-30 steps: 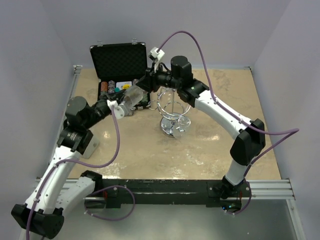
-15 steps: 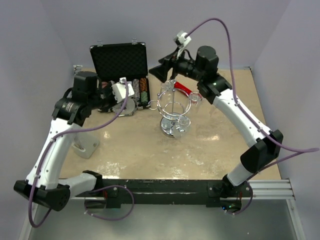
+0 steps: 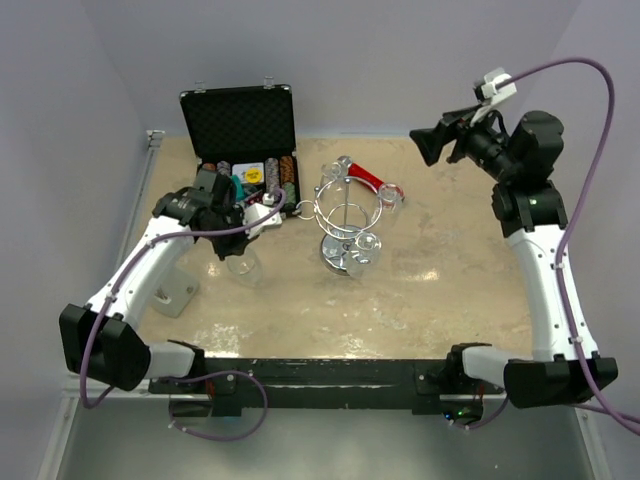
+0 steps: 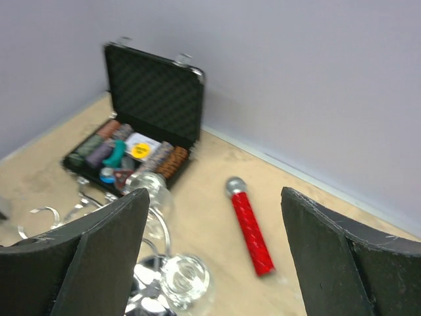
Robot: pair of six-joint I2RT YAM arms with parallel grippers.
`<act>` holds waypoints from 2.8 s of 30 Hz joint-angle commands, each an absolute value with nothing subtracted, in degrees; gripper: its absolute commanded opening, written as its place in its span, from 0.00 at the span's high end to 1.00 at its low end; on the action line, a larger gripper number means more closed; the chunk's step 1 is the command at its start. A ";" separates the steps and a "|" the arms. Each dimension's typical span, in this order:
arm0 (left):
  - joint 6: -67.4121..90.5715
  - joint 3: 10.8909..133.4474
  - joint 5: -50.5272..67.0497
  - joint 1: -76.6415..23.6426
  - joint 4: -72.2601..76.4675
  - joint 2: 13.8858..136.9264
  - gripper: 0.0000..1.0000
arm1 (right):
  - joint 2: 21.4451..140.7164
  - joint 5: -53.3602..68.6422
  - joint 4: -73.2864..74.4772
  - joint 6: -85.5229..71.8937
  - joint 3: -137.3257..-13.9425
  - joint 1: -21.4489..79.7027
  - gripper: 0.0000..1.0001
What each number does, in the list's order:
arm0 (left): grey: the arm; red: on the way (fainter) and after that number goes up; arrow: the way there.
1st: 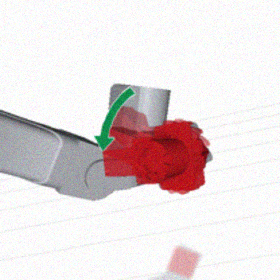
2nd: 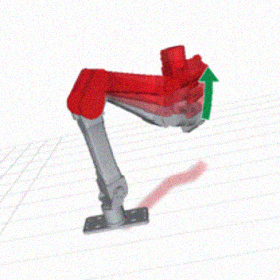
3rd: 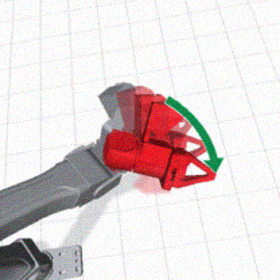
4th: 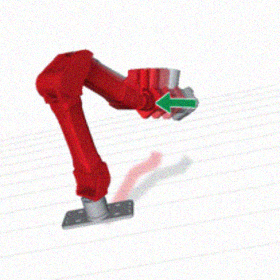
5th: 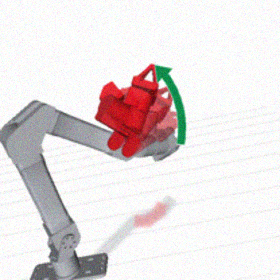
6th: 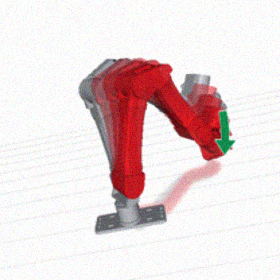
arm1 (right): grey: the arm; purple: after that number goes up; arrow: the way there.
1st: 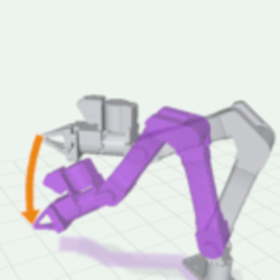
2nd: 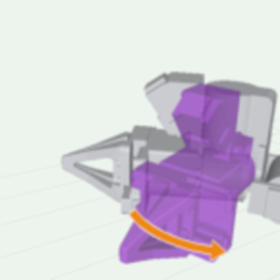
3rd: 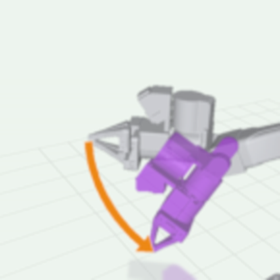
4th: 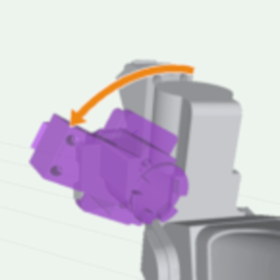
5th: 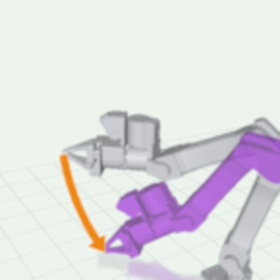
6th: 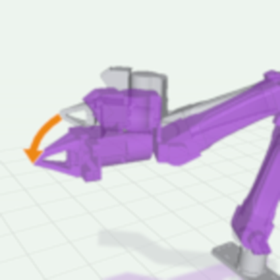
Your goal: Take the wine glass off the wine glass rack
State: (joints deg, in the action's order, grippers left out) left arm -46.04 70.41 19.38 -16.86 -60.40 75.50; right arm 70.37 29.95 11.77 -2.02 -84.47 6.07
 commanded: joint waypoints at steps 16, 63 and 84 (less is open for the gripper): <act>-41.14 64.60 16.87 -16.17 -49.04 80.77 1.00 | 63.37 32.60 20.74 10.01 -76.38 3.34 0.13; -45.88 72.42 24.69 -15.82 -57.05 72.51 0.23 | 67.84 59.41 31.89 62.03 -52.55 12.13 0.02; -44.12 77.25 20.92 -16.35 -52.47 73.56 0.23 | 80.07 79.80 37.54 68.56 -49.40 12.39 0.15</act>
